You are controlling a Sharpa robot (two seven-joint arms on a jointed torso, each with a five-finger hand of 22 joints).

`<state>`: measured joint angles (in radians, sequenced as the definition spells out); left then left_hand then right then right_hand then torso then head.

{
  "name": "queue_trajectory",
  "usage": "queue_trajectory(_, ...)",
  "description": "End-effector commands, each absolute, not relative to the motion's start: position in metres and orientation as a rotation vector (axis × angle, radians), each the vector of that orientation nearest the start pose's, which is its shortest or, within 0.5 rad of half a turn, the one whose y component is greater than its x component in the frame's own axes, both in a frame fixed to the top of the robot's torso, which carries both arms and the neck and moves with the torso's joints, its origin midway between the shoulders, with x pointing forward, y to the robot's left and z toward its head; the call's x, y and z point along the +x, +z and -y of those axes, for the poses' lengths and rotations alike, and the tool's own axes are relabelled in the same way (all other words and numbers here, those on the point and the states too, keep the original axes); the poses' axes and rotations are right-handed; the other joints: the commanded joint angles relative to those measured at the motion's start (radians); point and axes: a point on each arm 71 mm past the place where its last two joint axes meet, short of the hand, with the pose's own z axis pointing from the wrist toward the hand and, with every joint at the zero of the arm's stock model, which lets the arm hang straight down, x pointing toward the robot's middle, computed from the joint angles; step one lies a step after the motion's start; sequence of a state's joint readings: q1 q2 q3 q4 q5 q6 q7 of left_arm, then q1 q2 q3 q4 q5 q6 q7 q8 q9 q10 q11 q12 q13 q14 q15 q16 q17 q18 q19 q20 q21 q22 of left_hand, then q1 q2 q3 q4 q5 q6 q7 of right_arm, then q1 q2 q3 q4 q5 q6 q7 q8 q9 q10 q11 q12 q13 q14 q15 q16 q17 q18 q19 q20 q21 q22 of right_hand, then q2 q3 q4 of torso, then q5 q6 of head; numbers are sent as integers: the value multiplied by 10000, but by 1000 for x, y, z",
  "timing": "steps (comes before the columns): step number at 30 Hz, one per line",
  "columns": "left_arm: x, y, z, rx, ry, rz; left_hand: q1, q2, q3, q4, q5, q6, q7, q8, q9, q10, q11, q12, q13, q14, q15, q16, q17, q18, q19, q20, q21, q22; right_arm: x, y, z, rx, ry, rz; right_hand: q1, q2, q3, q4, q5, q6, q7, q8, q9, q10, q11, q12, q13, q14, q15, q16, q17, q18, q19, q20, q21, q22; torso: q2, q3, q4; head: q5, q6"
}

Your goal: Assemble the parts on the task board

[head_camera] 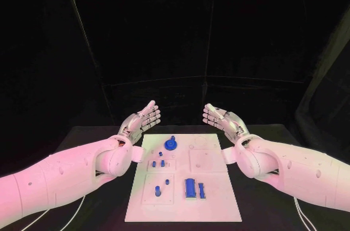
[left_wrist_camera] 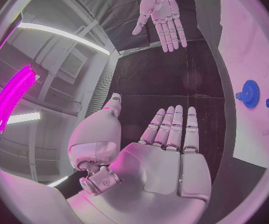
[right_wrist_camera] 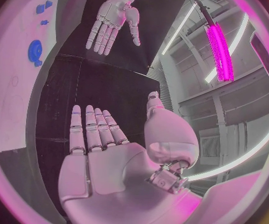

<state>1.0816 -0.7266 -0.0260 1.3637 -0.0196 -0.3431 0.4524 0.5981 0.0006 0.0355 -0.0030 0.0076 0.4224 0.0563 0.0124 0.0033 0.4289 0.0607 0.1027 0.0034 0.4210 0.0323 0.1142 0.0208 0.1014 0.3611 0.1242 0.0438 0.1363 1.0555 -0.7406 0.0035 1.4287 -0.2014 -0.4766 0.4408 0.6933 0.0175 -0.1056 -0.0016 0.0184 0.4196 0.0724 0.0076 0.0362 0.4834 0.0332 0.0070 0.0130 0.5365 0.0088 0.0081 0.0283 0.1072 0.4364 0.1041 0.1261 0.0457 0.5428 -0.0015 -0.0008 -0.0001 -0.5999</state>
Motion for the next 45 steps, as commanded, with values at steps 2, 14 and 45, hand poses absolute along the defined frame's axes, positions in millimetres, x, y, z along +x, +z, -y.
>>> queue_trajectory(2,486,-233,-202,-11913,-13131,-12764,-1977,-6,-355,30,-76,-1393,-563,-124,-33,-1422,-607,-1027,-34,-1391,-323,-387,-208,-314,-1192,-409,-438,-449,476,-227,197,11499,12622,-12458,-2266,-175,345,16,-184,-1375,-724,-76,-362,-1581,-332,-70,-130,-1753,-88,-81,-283,-372,-1429,-339,-413,-457,14,15,8,1,-1)
queue_trajectory(14,462,-224,-192,-12088,-12295,-12182,-3540,-6,-355,30,-76,-2496,-563,-124,-33,-2539,-607,-1027,-34,-2491,-323,-1142,-208,-1014,-2117,-1242,-438,-1363,462,-224,192,12089,12289,-12178,-4108,-175,1056,16,-184,-2489,-724,-76,-362,-2859,-332,-70,-130,-3177,-88,-81,-283,-1072,-2580,-1041,-1261,-457,14,15,8,1,-1)
queue_trajectory(45,462,-224,-192,-12089,-12289,-12178,-5981,-6,-355,30,-76,-4224,-563,-124,-33,-4289,-607,-1027,-34,-4210,-323,-1142,-208,-1014,-3611,-1242,-438,-1363,462,-224,192,12089,12289,-12178,-6933,-175,1056,16,-184,-4196,-724,-76,-362,-4834,-332,-70,-130,-5365,-88,-81,-283,-1072,-4364,-1041,-1261,-457,14,15,8,1,-1)
